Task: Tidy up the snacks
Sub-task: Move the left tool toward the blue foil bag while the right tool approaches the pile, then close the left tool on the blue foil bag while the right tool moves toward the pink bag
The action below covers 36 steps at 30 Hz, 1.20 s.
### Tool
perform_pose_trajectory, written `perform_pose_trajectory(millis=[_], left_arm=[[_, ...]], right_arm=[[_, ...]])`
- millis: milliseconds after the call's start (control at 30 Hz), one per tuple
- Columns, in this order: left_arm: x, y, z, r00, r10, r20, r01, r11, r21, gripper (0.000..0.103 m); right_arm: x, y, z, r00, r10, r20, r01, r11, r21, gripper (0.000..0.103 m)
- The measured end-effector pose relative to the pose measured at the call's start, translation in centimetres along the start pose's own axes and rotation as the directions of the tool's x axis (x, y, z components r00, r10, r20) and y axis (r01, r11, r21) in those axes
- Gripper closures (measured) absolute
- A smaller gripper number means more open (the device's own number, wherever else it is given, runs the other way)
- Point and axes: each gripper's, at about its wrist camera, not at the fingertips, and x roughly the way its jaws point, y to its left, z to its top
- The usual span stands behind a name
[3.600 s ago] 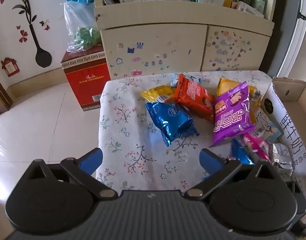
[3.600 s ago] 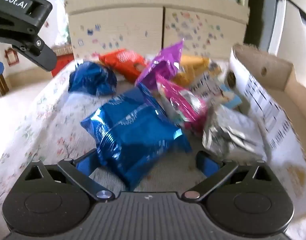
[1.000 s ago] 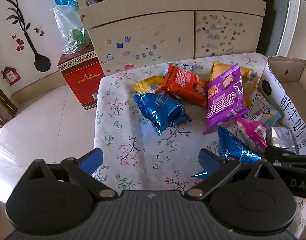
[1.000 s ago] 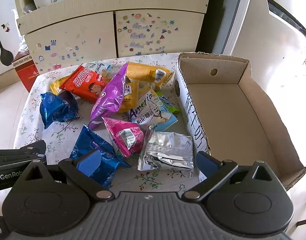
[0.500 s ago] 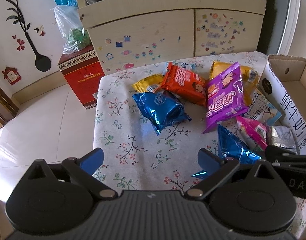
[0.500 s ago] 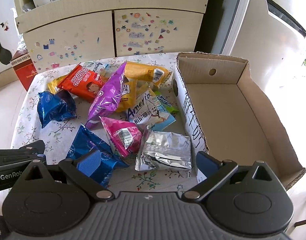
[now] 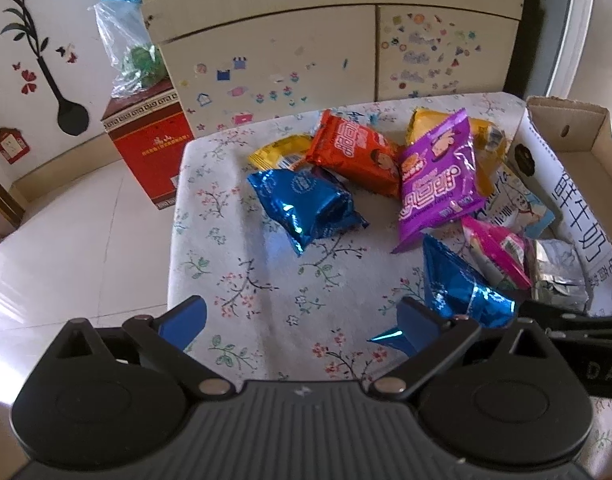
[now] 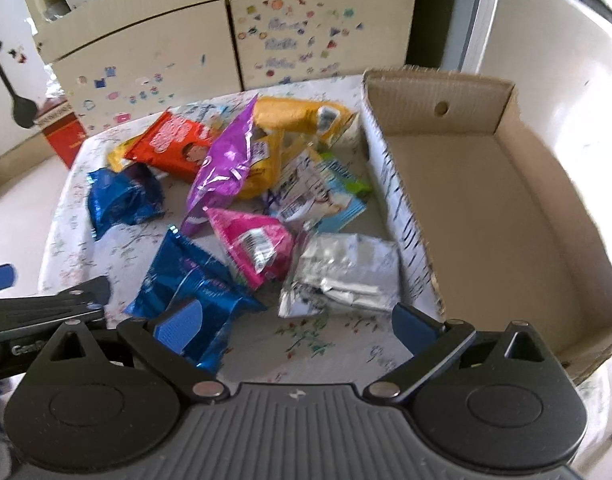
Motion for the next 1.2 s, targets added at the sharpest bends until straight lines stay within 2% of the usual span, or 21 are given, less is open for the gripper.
perform_pose_trajectory(millis=[167,367,433,567,733,933,1200], left_arm=[[0.3,0.4,-0.1,1.000,-0.007,-0.010,0.007,1.000,-0.013,0.002],[0.7,0.7,-0.2,0.999,-0.032,-0.017,0.031,0.999,-0.017,0.002],[0.8,0.5,-0.3,0.999,-0.046,-0.015,0.046,0.999,-0.005,0.002],[0.8,-0.6,-0.6,0.996,-0.094,-0.004,0.094,0.995,0.040,0.002],[1.2,-2.4,-0.8,0.988,-0.156,0.003,0.155,0.984,0.089,0.002],[1.9,-4.6,-0.9,0.977,-0.214,0.018,0.209,0.968,0.140,0.002],[1.8,-6.7,-1.0,0.966,-0.257,0.033,0.247,0.952,0.180,0.002]], right_arm=[[0.4,-1.4,-0.6,0.993,0.110,-0.047,-0.107,0.993,0.056,0.000],[1.6,-3.0,-1.1,0.968,0.232,-0.096,-0.217,0.965,0.148,0.004],[2.1,-3.6,-1.3,0.967,0.229,-0.112,-0.207,0.961,0.182,0.006],[2.2,-4.7,-1.4,0.981,0.165,-0.103,-0.140,0.967,0.211,0.009],[2.1,-5.7,-1.3,0.982,0.165,-0.092,-0.135,0.954,0.268,0.009],[1.1,-7.0,-1.0,0.973,0.226,-0.054,-0.199,0.929,0.313,0.009],[0.5,-7.5,0.1,0.953,0.303,0.000,-0.282,0.887,0.366,0.009]])
